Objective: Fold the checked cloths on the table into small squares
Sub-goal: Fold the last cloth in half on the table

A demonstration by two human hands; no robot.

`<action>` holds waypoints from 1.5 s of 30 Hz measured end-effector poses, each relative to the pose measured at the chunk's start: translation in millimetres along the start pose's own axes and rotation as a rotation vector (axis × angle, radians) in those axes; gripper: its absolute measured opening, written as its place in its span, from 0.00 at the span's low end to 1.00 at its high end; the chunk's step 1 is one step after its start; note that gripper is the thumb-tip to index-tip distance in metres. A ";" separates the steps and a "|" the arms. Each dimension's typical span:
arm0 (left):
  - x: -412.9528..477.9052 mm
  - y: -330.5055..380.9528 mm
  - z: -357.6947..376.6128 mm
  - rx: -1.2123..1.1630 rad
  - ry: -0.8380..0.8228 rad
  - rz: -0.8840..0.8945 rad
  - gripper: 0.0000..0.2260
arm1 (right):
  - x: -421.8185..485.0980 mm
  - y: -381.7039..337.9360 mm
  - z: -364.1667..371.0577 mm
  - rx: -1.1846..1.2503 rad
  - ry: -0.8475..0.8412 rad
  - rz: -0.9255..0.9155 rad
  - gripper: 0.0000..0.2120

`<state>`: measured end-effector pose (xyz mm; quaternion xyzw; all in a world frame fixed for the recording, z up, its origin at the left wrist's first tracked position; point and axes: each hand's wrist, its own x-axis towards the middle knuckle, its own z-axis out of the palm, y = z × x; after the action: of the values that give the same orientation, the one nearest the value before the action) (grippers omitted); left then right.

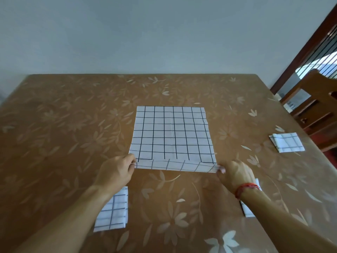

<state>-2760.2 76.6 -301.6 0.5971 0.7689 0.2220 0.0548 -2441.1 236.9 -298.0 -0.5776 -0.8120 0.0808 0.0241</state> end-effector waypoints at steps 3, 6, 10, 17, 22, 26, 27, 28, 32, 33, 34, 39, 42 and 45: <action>-10.4 5.0 -8.3 -0.010 -0.012 -0.004 0.07 | -15.5 2.0 -5.2 -0.036 -0.020 -0.005 0.06; -17.1 10.0 -16.2 -0.025 -0.010 -0.006 0.07 | -22.7 -0.5 -14.6 -0.012 -0.037 0.001 0.07; -15.1 13.7 -25.7 -0.003 0.013 -0.007 0.07 | -21.1 -5.7 -30.7 0.099 -0.087 0.044 0.05; 17.2 11.6 -36.1 0.026 0.159 -0.047 0.04 | 7.3 -15.0 -49.0 0.447 0.020 0.066 0.10; 45.7 -1.3 -27.5 0.094 0.224 -0.008 0.05 | 60.4 -27.2 -44.4 0.559 0.053 0.202 0.16; 56.3 4.0 -21.3 0.092 0.231 -0.012 0.16 | 104.8 -34.3 -33.9 0.551 0.073 0.218 0.12; 57.1 8.4 -20.4 0.104 0.247 0.019 0.17 | 114.5 -35.3 -30.6 0.554 0.076 0.219 0.10; 57.2 13.1 -18.9 0.116 0.261 0.059 0.19 | 123.5 -36.4 -26.5 0.559 0.080 0.221 0.09; 51.3 28.1 8.4 0.137 0.139 0.226 0.17 | 152.2 -41.5 -10.4 0.544 0.100 0.216 0.09; 46.8 29.1 21.0 0.155 0.074 0.267 0.17 | 157.3 -42.9 -7.2 0.543 0.104 0.222 0.09; 41.7 29.8 33.8 0.185 0.013 0.304 0.17 | 161.8 -44.3 -4.1 0.547 0.104 0.231 0.09; 21.8 34.2 85.1 0.226 -0.212 0.362 0.21 | 179.2 -47.6 7.4 0.568 0.111 0.278 0.09; 22.0 33.7 100.9 0.260 -0.264 0.354 0.23 | 186.9 -50.5 10.2 0.569 0.135 0.274 0.07; 26.2 33.2 105.7 0.272 -0.292 0.306 0.25 | 187.0 -52.1 13.9 0.508 0.078 0.253 0.24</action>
<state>-2701.0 136.8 -378.0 0.7342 0.6763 0.0335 0.0500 -2553.7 395.0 -313.5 -0.6523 -0.6858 0.2616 0.1892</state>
